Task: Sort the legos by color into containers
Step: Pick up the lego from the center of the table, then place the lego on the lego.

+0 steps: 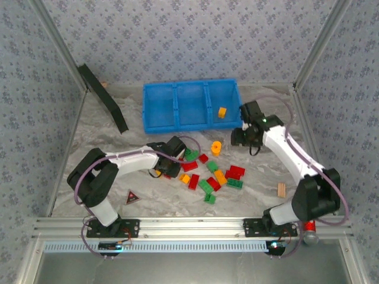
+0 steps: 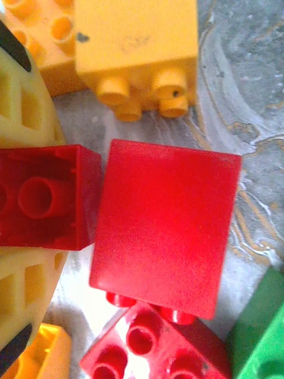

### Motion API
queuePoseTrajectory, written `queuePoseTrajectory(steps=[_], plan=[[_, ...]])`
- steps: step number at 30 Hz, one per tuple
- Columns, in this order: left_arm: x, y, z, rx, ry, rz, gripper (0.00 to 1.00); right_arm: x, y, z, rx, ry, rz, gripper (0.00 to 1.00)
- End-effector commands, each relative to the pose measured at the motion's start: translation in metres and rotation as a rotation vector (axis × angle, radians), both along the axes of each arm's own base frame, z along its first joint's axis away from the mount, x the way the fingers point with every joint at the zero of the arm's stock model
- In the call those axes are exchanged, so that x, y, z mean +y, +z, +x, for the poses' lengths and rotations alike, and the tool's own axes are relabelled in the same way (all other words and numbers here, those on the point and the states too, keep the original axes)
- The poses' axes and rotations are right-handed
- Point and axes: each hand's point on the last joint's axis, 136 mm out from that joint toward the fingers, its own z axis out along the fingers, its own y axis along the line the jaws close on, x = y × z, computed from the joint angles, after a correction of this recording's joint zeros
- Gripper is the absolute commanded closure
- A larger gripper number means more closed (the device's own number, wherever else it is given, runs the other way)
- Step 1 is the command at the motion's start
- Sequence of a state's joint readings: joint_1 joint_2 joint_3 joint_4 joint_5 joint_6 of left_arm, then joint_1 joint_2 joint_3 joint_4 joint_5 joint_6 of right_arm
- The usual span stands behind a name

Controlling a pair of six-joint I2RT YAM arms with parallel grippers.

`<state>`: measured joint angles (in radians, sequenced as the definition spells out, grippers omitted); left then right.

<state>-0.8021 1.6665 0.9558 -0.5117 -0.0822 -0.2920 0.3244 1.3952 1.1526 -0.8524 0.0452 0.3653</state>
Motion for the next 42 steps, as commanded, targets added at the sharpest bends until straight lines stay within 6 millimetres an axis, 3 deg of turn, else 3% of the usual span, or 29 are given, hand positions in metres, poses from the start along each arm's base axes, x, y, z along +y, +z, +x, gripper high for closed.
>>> queuePoseTrajectory(steps=[1,7,10,19,24,31,36,42], plan=[[-0.007,0.041,0.011,-0.040,-0.028,-0.029,0.79,-0.008,-0.017,-0.046,0.096,-0.104,0.065,0.34],[-0.015,0.099,0.048,-0.148,-0.024,-0.097,0.80,-0.001,-0.044,-0.094,0.149,-0.181,0.181,0.24],[-0.002,0.120,0.073,-0.201,0.025,-0.082,0.80,-0.001,-0.058,-0.110,0.171,-0.214,0.202,0.21],[0.037,0.159,0.167,-0.380,0.231,-0.083,0.82,0.018,-0.079,-0.113,0.147,-0.217,0.294,0.17],[0.048,0.148,0.208,-0.373,0.297,-0.090,0.83,0.024,-0.092,-0.116,0.164,-0.199,0.275,0.16],[0.049,0.114,0.250,-0.324,0.326,-0.050,0.84,0.017,-0.105,-0.119,0.163,-0.228,0.243,0.17],[0.049,0.086,0.265,-0.273,0.347,-0.040,0.84,0.014,-0.108,-0.120,0.160,-0.233,0.218,0.20],[0.049,0.073,0.271,-0.253,0.354,-0.041,0.83,0.016,-0.113,-0.116,0.155,-0.221,0.216,0.20]])
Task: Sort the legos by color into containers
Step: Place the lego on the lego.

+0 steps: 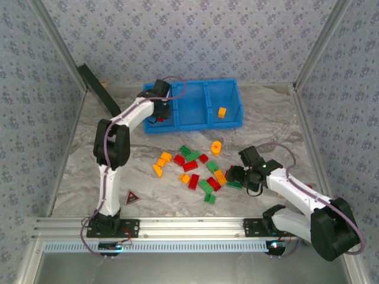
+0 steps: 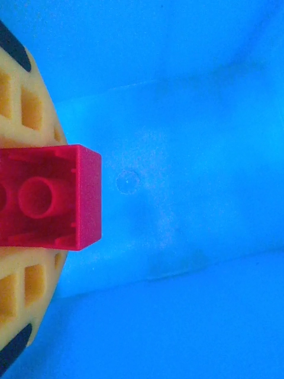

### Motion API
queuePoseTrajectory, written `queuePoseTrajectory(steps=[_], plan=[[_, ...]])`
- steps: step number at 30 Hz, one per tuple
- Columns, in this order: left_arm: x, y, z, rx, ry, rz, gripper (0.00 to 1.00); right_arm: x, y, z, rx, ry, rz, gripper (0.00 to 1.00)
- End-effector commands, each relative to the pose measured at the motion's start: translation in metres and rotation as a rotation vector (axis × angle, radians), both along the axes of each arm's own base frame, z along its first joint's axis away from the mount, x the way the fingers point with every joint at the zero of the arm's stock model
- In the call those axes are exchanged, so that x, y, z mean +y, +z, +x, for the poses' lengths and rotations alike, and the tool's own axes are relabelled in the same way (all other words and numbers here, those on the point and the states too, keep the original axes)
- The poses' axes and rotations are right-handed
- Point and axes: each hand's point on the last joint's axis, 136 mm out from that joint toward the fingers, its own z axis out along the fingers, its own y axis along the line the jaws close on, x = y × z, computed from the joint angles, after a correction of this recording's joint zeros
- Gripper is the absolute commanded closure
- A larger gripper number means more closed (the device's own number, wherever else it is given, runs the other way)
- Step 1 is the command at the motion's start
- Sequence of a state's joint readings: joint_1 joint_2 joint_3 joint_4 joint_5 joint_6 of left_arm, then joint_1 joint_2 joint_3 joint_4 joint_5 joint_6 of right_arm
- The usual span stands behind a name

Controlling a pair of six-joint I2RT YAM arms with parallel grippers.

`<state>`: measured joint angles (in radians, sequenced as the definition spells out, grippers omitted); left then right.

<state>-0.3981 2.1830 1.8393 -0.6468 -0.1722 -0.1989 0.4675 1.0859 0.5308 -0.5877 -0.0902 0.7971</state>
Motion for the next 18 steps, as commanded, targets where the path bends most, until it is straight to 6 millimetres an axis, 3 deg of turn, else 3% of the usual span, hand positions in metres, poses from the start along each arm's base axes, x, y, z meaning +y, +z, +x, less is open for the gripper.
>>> queuePoseTrajectory(steps=[1,9,18], plan=[[0.000,0.007,0.006,-0.003,0.006,-0.017,0.82,-0.001,-0.007,0.001,0.002,-0.006,-0.016,0.20],[0.009,-0.009,0.004,0.051,0.026,-0.018,0.71,0.005,-0.023,-0.011,0.065,0.029,-0.047,0.23],[0.012,-0.009,0.001,0.060,0.029,-0.026,0.49,-0.002,-0.031,-0.018,0.093,0.002,-0.081,0.53]])
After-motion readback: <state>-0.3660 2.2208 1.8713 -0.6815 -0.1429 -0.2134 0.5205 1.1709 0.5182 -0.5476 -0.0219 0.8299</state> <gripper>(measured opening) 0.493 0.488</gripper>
